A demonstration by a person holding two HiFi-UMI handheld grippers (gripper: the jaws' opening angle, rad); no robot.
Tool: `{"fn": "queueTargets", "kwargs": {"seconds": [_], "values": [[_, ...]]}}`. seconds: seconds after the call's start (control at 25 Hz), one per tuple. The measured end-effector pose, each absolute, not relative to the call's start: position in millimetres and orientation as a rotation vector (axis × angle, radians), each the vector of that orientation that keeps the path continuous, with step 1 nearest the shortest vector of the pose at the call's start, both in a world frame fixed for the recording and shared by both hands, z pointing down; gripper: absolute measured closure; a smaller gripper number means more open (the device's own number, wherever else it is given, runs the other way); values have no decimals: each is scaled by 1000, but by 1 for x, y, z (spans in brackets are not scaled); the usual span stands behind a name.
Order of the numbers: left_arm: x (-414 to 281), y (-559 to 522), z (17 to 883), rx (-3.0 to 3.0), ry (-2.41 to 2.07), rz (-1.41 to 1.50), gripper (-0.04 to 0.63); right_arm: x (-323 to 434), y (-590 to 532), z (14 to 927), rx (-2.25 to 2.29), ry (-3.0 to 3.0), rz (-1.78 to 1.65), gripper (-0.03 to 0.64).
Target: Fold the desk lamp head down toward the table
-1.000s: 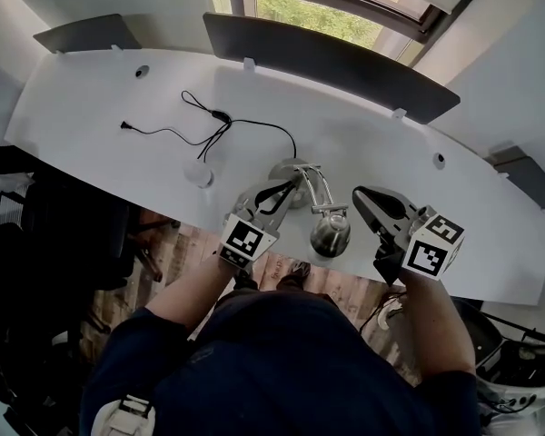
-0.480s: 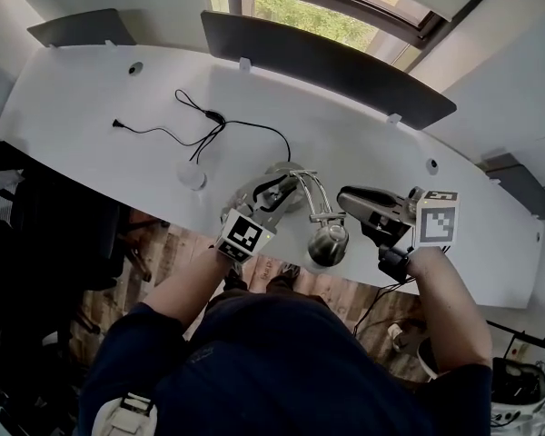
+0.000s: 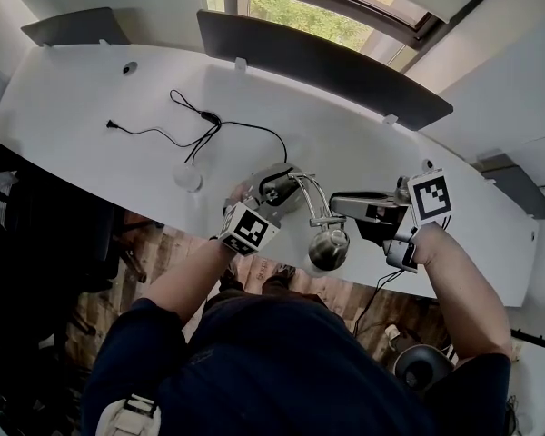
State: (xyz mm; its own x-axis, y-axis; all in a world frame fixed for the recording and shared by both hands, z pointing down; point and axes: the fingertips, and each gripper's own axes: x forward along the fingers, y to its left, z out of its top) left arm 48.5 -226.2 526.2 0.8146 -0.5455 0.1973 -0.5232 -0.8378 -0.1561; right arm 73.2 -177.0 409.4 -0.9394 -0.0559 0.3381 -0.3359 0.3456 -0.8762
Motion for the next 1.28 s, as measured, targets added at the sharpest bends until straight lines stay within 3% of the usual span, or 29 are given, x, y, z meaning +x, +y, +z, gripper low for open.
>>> {"fn": "queueTargets", "kwargs": {"seconds": [0.8, 1.28], "values": [[65, -232, 530, -2908, 733, -367, 474, 59, -164, 403, 159, -2241, 1791, 508], [68, -237, 533, -2969, 718, -418, 477, 60, -150, 417, 202, -2258, 1654, 532]]}}
